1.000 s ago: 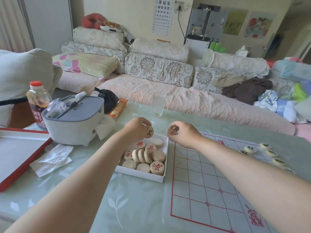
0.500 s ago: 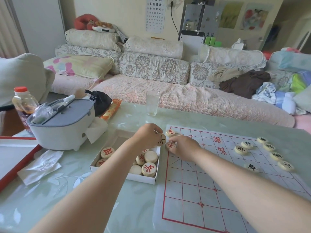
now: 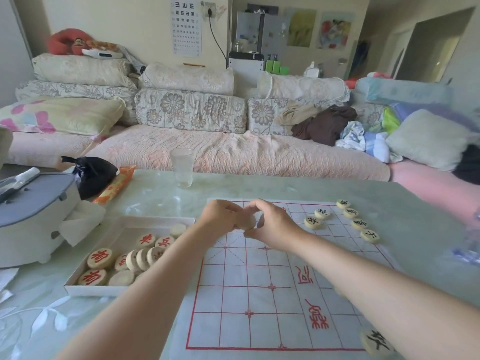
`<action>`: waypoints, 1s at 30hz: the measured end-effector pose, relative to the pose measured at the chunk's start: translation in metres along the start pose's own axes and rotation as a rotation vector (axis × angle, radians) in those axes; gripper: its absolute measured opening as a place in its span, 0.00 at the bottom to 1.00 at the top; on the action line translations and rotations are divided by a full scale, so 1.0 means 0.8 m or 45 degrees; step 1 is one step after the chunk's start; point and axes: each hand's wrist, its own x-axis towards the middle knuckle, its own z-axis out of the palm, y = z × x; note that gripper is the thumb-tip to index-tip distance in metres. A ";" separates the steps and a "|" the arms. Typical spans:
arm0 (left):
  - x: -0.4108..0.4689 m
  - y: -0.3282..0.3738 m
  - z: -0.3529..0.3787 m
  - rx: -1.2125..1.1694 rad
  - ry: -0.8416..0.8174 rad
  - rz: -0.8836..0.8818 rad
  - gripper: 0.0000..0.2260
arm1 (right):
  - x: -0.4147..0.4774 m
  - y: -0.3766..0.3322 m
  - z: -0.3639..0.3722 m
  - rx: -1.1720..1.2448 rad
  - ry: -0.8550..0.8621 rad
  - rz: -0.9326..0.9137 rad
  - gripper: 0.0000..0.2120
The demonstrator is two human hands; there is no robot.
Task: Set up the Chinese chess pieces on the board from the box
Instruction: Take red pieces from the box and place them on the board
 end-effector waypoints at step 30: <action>0.134 -0.026 0.149 1.177 -0.196 0.520 0.14 | 0.117 0.217 -0.095 -0.566 0.268 0.489 0.15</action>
